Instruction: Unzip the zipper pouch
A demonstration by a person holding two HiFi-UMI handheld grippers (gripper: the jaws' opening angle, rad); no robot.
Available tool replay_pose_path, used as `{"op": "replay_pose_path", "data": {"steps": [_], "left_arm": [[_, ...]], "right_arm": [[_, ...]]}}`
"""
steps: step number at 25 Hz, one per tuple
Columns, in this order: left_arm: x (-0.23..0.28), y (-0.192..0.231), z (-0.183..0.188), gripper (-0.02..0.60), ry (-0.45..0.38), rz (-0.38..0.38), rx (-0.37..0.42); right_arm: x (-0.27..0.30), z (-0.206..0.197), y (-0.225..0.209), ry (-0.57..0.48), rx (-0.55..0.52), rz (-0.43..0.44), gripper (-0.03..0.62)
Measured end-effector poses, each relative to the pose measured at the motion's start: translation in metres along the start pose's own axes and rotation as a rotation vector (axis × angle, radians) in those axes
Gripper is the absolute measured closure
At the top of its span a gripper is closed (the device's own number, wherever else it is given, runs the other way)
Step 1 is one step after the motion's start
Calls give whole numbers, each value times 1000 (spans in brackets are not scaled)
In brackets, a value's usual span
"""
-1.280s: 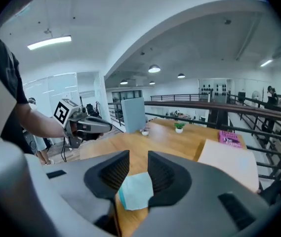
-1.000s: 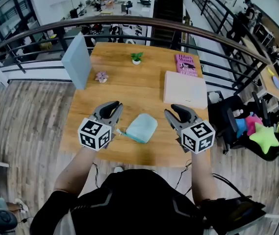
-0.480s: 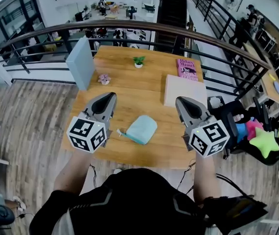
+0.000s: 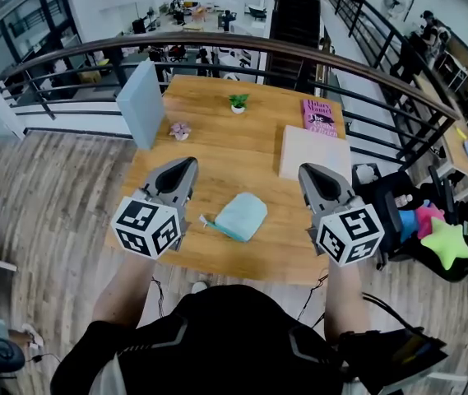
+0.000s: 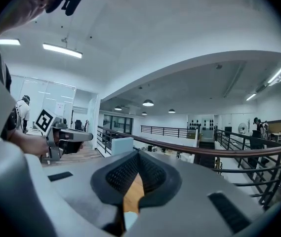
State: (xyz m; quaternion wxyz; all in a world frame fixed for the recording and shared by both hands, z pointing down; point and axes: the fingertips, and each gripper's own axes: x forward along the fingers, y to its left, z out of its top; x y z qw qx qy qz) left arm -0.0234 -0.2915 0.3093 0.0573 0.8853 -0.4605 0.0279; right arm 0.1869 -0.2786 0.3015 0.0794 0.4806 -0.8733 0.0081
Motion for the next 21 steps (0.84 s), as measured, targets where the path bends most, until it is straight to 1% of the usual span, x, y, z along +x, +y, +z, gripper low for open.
{"op": "replay_pose_path", "data": {"steps": [6,15,21], "left_arm": [[-2,2,-1,552,-3,17,-3],[-4,-3,-1,552,4,24,15],[-7,-4,4,552,-13,19,-23]], "right_arm": [[1,2,1,0,-15,-5,586],[0,5,1,-6,-9,-7,586],[0,2,3,3,-11,-6,585]]}}
